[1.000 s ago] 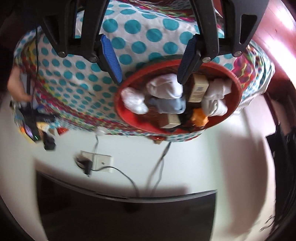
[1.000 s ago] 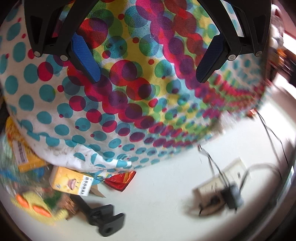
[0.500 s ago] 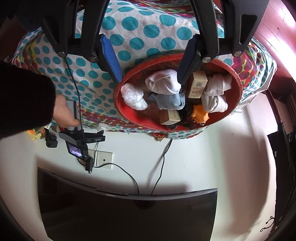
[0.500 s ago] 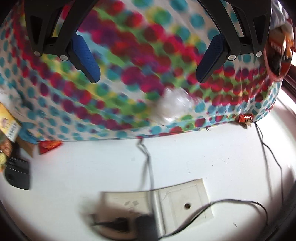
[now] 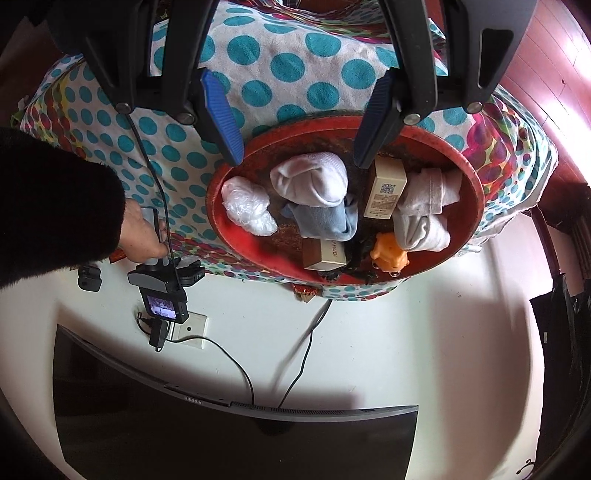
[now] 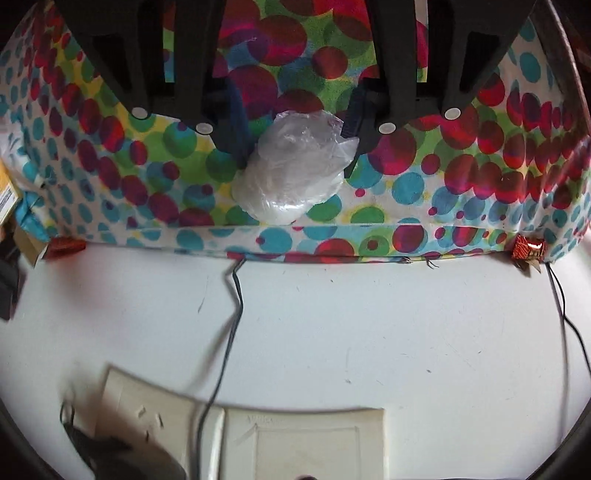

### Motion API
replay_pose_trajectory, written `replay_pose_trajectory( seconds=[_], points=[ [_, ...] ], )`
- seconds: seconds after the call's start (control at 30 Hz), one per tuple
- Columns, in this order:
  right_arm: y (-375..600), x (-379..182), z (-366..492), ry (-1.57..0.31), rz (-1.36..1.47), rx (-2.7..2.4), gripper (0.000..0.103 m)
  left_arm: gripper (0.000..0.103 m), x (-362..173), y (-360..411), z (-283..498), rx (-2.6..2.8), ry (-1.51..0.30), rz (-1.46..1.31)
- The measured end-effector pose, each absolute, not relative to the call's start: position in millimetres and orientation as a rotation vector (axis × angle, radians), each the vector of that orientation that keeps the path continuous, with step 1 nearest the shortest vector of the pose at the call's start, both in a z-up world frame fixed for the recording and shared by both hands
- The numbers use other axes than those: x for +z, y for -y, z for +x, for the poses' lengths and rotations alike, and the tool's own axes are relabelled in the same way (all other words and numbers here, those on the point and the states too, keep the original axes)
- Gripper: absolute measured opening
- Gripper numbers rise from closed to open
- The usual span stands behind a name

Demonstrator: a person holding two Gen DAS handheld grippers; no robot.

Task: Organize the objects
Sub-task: 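Carry the plastic bundle over the red tray with the right gripper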

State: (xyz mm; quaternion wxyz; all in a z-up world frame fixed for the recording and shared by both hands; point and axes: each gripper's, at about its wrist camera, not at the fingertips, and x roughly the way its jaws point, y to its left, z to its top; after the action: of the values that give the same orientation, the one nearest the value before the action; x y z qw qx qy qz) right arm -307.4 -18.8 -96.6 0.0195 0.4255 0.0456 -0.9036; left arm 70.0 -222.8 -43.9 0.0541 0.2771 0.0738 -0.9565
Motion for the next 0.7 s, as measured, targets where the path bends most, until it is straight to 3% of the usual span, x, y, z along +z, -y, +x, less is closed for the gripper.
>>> replay_pose_trajectory(
  seconds=[0.7],
  points=[
    [13,15,-179,-0.324,1.069,-2.865,0.04,0.064,-39,203,77,-2.876,-0.115,0.793]
  ],
)
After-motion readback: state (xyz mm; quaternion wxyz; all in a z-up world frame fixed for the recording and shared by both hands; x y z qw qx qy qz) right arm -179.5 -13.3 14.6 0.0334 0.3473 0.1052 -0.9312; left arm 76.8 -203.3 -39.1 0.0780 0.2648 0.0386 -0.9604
